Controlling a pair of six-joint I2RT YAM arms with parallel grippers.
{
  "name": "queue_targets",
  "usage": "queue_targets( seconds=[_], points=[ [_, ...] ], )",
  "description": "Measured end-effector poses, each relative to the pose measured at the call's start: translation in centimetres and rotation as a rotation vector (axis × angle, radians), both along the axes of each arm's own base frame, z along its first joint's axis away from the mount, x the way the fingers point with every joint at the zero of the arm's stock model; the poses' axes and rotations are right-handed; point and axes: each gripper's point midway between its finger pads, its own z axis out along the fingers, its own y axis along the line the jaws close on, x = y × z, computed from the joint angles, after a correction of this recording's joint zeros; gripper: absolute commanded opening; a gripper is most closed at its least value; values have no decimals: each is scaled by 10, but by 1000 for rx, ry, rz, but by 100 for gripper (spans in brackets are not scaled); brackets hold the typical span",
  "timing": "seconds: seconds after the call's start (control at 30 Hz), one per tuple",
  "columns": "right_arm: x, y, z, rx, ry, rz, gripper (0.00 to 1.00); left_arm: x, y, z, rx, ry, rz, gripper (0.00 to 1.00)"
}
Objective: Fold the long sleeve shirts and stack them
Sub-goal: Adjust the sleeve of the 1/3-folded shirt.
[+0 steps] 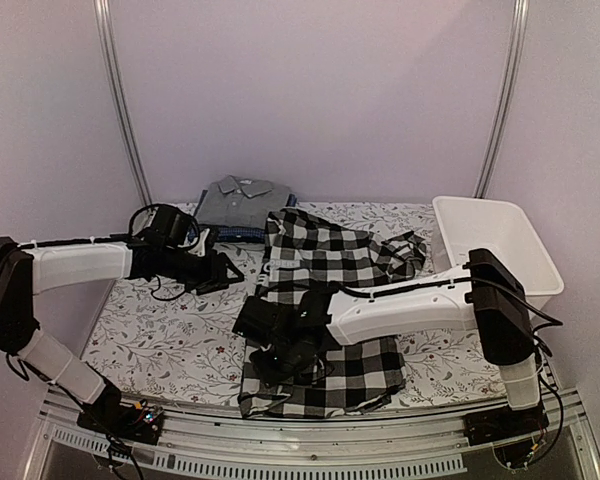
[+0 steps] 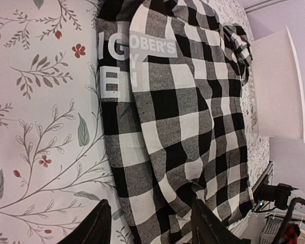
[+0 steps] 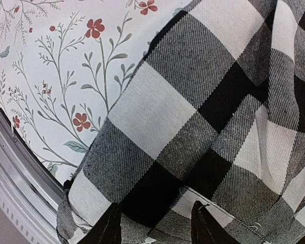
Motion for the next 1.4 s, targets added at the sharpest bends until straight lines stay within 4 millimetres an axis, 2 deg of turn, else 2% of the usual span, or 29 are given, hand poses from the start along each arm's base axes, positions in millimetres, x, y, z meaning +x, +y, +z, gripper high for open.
queue_targets(
  seconds=[0.17, 0.37, 0.67, 0.8, 1.1, 1.4],
  points=[
    [-7, 11, -4, -33, -14, -42, 37, -9, 3, 3, -9, -1, 0, 53],
    [-8, -8, -23, -132, -23, -116, 33, -14, 4, 14, -23, -17, -7, 53],
    [-7, -10, -17, -164, -57, -181, 27, -20, 2, 13, -22, -6, -22, 53],
    [-7, -14, -25, -190, -64, -195, 19, -21, 1, 12, -19, 0, -26, 53],
    [-7, -15, -25, -193, -71, -205, 0, -22, -1, 11, -17, 5, -33, 53],
    [-7, -15, -16, -206, -87, -183, 0, -21, -4, 15, -22, -5, -38, 53]
  ],
)
